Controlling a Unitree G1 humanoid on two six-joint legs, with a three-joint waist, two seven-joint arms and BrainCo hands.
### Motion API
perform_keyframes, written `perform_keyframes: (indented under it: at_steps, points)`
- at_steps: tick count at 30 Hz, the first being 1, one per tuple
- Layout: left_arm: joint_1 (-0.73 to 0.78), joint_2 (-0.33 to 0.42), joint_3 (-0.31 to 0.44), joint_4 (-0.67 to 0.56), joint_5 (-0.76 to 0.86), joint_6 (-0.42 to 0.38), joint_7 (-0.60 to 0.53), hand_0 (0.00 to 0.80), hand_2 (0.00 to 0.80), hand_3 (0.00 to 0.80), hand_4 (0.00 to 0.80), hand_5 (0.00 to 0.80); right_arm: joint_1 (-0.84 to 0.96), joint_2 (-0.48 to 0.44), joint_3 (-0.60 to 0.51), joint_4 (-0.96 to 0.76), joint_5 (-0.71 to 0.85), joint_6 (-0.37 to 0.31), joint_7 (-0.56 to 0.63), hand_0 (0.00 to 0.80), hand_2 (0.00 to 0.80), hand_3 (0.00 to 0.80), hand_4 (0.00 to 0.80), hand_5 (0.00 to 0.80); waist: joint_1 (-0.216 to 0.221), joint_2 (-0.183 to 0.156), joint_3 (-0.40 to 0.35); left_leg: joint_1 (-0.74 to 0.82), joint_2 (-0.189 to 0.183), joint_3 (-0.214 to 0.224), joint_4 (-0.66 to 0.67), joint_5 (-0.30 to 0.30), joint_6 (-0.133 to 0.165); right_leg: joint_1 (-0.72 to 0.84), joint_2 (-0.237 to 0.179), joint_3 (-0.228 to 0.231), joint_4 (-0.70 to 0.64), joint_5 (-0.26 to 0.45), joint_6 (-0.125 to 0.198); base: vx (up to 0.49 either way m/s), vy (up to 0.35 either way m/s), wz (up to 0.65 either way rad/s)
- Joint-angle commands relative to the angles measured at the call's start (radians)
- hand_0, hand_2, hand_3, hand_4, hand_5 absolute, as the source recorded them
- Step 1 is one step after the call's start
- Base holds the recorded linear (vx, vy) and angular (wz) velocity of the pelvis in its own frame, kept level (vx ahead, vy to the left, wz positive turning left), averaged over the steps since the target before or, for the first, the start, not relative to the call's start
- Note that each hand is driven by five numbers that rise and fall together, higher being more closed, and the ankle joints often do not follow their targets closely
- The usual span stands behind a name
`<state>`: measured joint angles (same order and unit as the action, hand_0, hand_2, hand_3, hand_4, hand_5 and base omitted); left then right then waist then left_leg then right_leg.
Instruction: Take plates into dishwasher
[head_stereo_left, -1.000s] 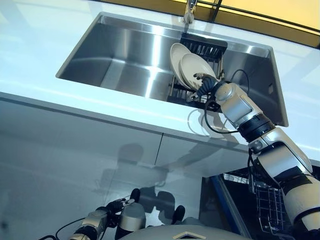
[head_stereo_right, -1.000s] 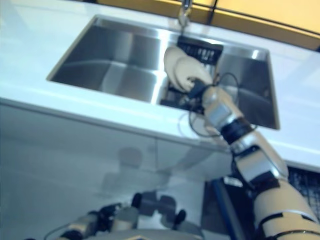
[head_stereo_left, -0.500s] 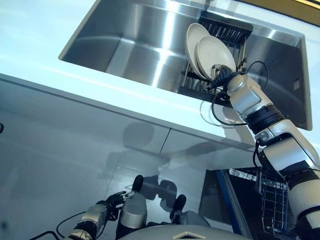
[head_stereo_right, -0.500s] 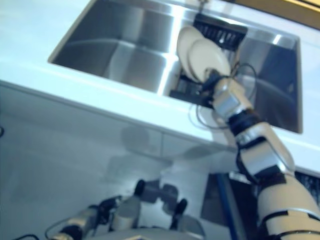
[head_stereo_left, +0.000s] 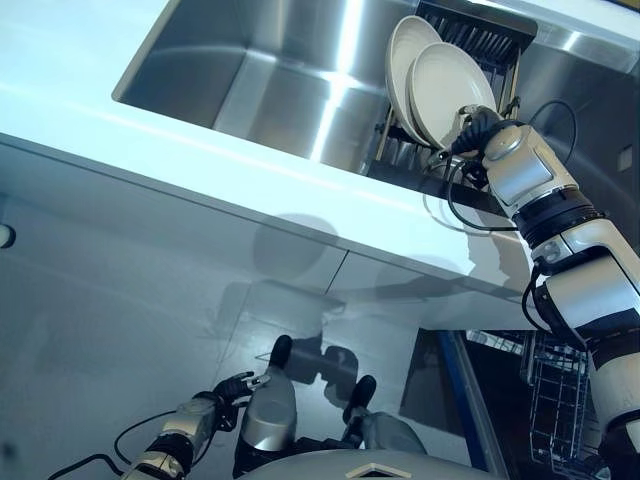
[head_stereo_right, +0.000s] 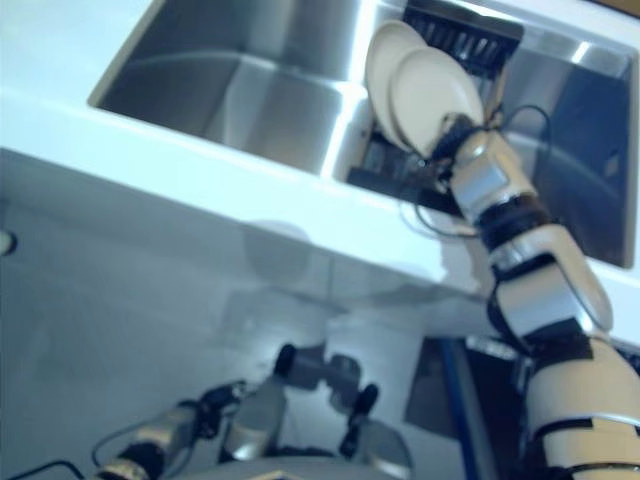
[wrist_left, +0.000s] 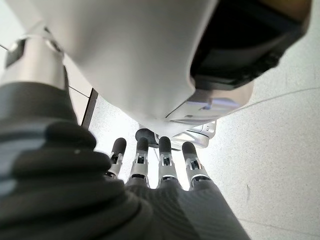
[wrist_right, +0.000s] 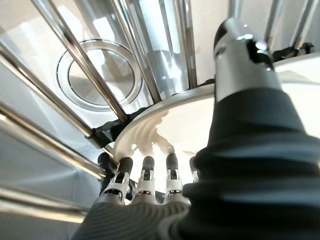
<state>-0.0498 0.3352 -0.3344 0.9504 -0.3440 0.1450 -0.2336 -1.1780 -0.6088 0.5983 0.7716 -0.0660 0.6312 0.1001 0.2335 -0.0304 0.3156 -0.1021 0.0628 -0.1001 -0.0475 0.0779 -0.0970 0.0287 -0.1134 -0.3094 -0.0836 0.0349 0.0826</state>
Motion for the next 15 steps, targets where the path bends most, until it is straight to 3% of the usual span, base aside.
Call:
perform_keyframes:
  at_steps: [1, 2, 15]
  points:
    - [-0.032, 0.018, -0.086, -0.005, -0.051, 0.0, 0.002, 0.0, 0.0, 0.0, 0.0, 0.0, -0.136, -0.103, 0.076, 0.047, -0.083, -0.044, -0.034, 0.681, 0.681, 0.681, 0.681, 0.681, 0.011, 0.007, -0.014, -0.034, 0.011, 0.057, -0.019, 0.006, 0.024, -0.072, -0.085, 0.026, 0.108, -0.003, 0.04, -0.085, 0.013, 0.0]
    - [-0.034, 0.019, -0.086, -0.006, -0.053, -0.004, 0.0, 0.0, 0.0, 0.0, 0.0, 0.0, -0.144, -0.108, 0.082, 0.047, -0.088, -0.046, -0.042, 0.8, 0.8, 0.8, 0.8, 0.8, 0.011, 0.008, -0.011, -0.037, 0.011, 0.057, -0.019, 0.006, 0.025, -0.075, -0.083, 0.025, 0.107, -0.003, 0.04, -0.075, 0.005, 0.0]
    - [-0.02, 0.01, -0.084, -0.011, -0.039, -0.009, -0.002, 0.0, 0.0, 0.0, 0.0, 0.0, -0.137, -0.161, 0.074, 0.0, -0.131, -0.104, -0.151, 0.8, 0.8, 0.8, 0.8, 0.8, -0.004, 0.009, -0.032, -0.017, 0.009, 0.066, -0.024, 0.0, 0.026, -0.066, -0.079, 0.024, 0.101, -0.003, 0.039, -0.014, 0.0, 0.01]
